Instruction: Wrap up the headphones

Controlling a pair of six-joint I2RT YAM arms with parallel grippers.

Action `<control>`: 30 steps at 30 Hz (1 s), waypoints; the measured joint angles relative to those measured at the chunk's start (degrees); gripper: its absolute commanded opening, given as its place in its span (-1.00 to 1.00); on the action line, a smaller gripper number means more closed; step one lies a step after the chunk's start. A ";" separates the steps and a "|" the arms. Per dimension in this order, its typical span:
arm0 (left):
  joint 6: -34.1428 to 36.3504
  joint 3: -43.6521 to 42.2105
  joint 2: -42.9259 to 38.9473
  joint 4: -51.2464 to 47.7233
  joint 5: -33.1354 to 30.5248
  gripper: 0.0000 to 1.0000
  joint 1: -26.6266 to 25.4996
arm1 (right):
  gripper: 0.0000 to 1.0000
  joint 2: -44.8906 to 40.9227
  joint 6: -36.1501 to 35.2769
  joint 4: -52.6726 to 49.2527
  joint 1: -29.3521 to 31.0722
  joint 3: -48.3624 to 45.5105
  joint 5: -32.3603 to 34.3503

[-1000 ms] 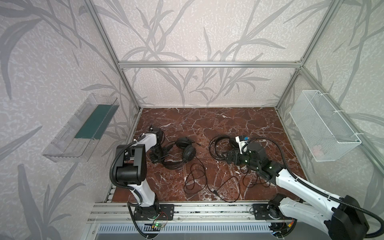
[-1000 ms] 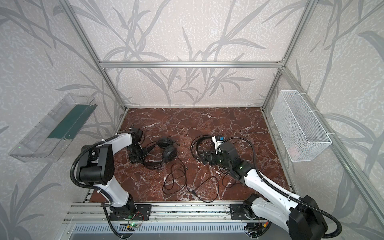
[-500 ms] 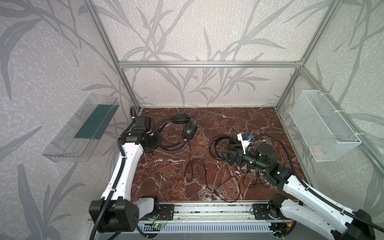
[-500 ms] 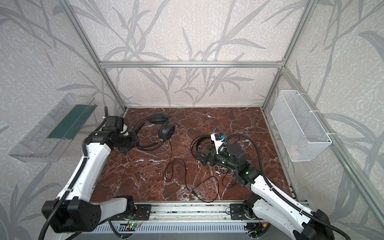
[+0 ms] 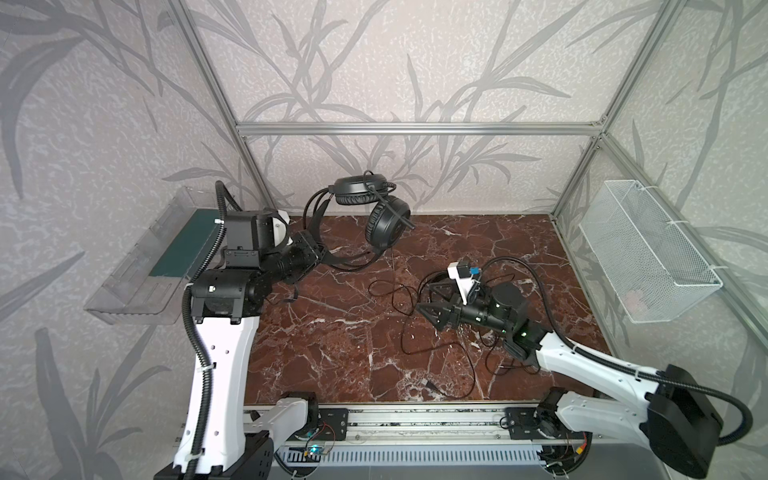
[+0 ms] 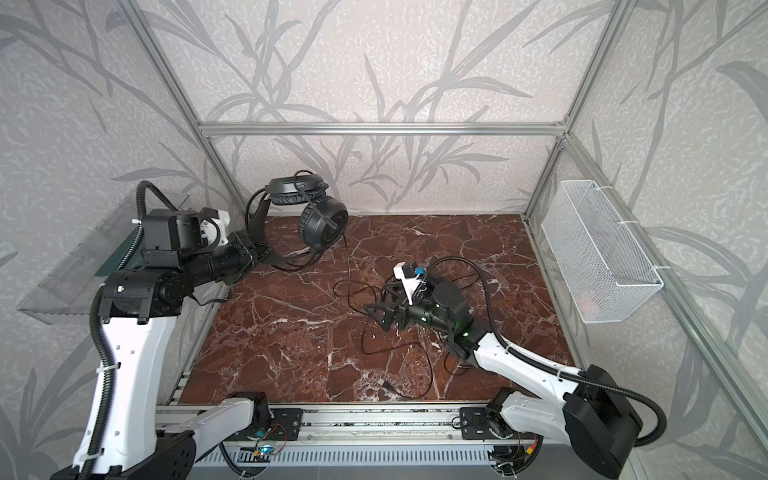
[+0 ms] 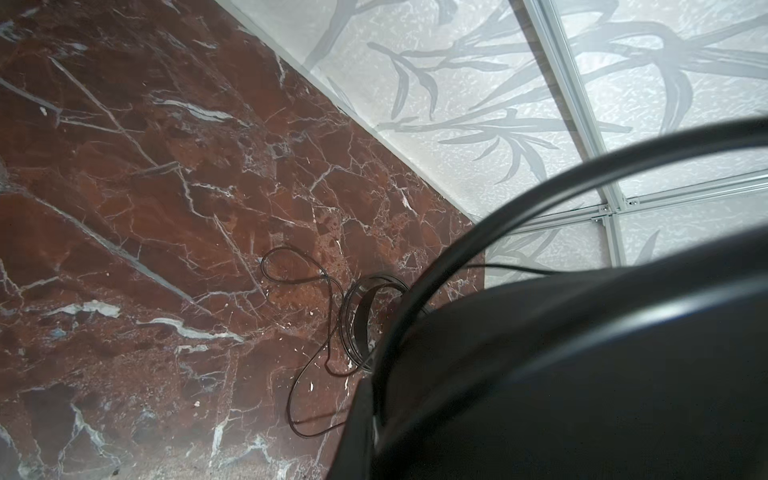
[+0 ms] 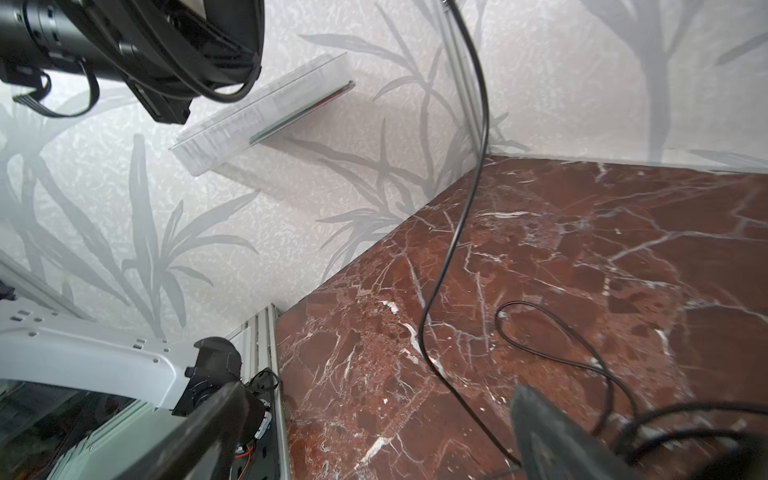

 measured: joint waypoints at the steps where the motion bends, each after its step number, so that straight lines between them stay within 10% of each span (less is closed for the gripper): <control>1: -0.24 0.63 0.09 -0.81 -0.04 -1.00 -0.11 | 0.93 2.10 -0.13 1.03 1.27 1.03 0.02; 30: 1.95 -1.05 -2.91 -7.65 -1.77 -1.00 -3.37 | -0.23 43.17 0.33 28.39 5.88 10.84 8.17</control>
